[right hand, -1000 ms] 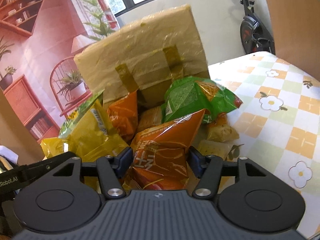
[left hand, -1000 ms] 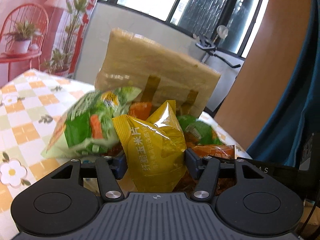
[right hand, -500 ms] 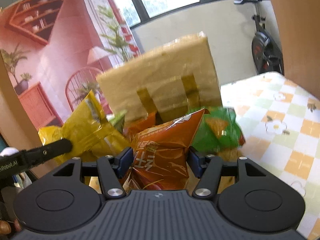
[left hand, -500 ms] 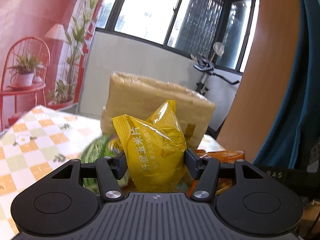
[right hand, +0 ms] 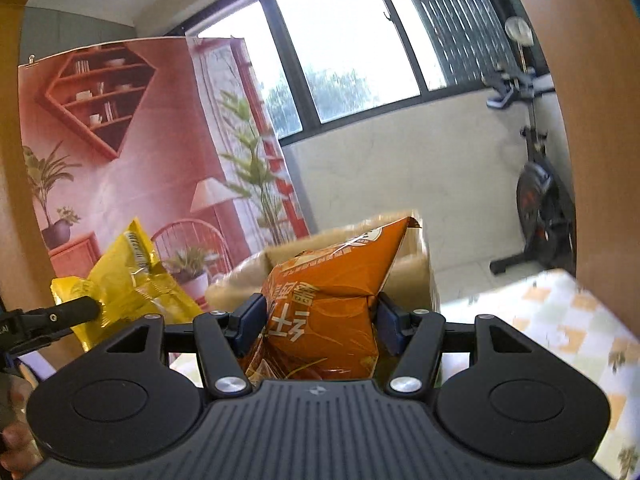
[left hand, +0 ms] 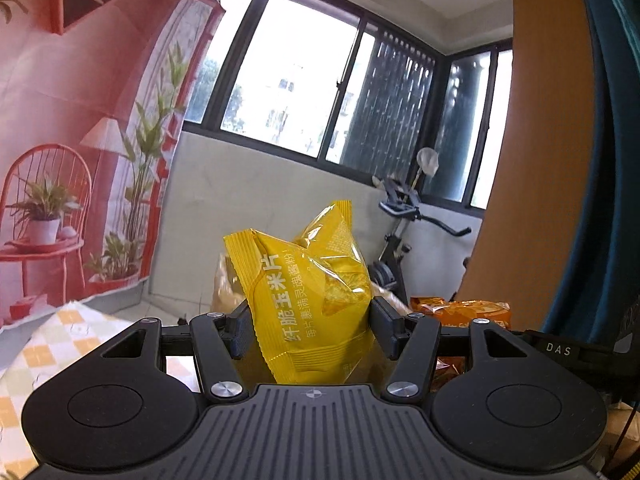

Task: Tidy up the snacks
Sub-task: 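Lift both held bags and carry them over the box opening, then open both tools to drop the bags into the box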

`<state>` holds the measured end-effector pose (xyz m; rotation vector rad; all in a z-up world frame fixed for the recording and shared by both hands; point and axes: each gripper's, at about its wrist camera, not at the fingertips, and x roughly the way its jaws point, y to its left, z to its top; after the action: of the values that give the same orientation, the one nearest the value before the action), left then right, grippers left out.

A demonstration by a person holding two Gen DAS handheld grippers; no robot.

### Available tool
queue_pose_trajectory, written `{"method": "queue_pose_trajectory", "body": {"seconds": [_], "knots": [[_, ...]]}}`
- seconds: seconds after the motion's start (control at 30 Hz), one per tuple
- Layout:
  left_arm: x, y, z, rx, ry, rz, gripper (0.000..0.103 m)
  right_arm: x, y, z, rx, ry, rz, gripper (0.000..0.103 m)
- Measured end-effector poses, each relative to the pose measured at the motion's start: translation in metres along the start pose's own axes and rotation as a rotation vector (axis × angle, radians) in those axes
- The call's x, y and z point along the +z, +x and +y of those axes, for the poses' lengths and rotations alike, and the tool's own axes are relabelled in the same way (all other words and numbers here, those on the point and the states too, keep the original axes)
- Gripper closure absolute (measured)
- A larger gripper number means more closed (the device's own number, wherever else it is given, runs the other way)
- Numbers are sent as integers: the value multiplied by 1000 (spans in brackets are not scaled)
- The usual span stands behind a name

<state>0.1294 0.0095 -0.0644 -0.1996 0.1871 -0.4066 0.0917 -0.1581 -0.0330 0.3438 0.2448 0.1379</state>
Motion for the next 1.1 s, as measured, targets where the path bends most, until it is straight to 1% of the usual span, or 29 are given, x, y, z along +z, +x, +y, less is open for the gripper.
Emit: {"method": "queue_pose_trajectory", "body": {"seconds": [0.3,0.43,0.6,0.7,0.8,0.93,1.1], "knots": [[21,41,3,-1,-3,-3,41,39,41,0,12,-61,-63,42],[32,70,10,2,-6,20,41,51,70,-4,12,-65,-65,42],[47,103,18,11,0,28,41,67,111,-14,9,-69,-64,42],[51,126,22,21,2,54,41,73,138,-22,6,-74,-57,42],[49,150,26,43,-5,108,41,74,168,-30,-7,-78,-22,42],[46,173,32,61,-22,180,41,68,203,-41,-23,-65,60,42],[44,188,31,69,11,245,42,57,225,-51,-33,-48,134,42]]}}
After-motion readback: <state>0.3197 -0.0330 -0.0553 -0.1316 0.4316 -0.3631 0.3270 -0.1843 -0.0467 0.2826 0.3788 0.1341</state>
